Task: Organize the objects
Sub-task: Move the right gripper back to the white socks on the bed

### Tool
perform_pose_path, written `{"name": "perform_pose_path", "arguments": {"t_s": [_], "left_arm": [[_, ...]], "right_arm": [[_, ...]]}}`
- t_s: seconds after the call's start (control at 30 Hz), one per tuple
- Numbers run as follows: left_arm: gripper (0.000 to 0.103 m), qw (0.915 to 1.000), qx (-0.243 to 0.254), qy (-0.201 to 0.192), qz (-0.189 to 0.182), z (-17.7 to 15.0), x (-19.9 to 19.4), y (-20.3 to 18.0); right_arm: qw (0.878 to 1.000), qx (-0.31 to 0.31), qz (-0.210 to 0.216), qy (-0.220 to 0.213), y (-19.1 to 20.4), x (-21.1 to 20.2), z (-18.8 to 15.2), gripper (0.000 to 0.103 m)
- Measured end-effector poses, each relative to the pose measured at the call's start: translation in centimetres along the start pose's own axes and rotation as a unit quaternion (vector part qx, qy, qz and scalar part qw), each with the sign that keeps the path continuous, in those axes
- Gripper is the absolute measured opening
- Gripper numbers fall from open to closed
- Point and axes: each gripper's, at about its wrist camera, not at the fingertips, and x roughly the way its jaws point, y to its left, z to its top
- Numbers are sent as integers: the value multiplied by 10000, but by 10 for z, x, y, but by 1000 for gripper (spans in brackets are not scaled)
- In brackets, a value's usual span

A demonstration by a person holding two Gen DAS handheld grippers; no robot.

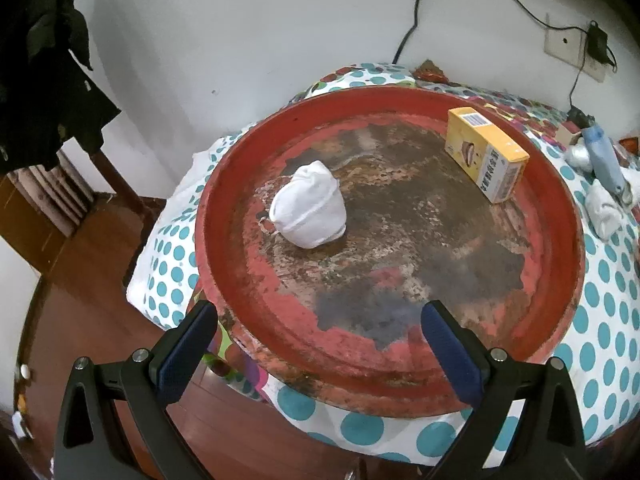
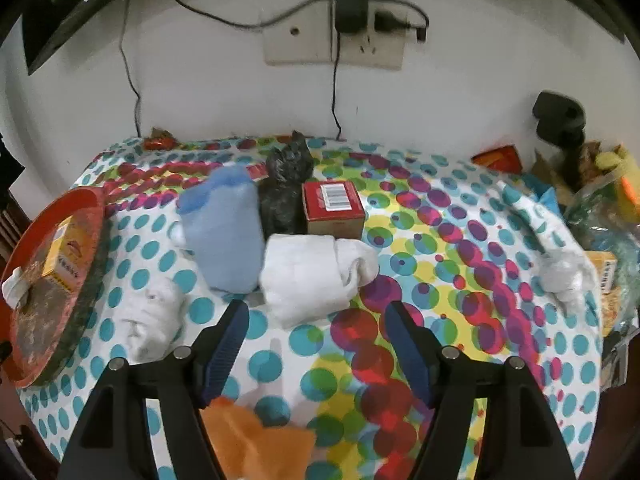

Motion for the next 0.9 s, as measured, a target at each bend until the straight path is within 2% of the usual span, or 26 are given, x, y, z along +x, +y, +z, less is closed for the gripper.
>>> {"name": "perform_pose_path", "arguments": {"t_s": [0.07, 0.23, 0.47, 0.5, 0.57, 0.63, 0.77, 0.9], "left_arm": [[102, 10000, -45, -3, -14, 0, -1, 2], [102, 9998, -118, 7, -183, 2, -1, 1], [102, 9998, 161, -141, -23, 5, -11, -14], [102, 9997, 194, -152, -45, 6, -13, -17], [102, 9994, 274, -192, -127, 8, -18, -25], [102, 9991, 327, -193, -205, 9, -22, -32], [102, 9978, 503, -203, -387, 13, -30, -56], [103, 9925, 630, -182, -1029, 23, -43, -88]], "right_arm": [[9998, 91, 176, 76, -3, 12, 4, 73], [9997, 55, 158, 202, -3, 39, 12, 73], [9987, -363, 155, 333, 1, 61, 14, 72], [9985, -390, 193, 334, 2, 62, 14, 70], [9979, -446, 353, 312, 5, 63, 14, 54], [9980, -453, 361, 256, 8, 62, 15, 49], [9984, -476, 313, -4, 7, 55, 10, 41], [9991, -304, 82, -284, -10, 42, 3, 40]]}}
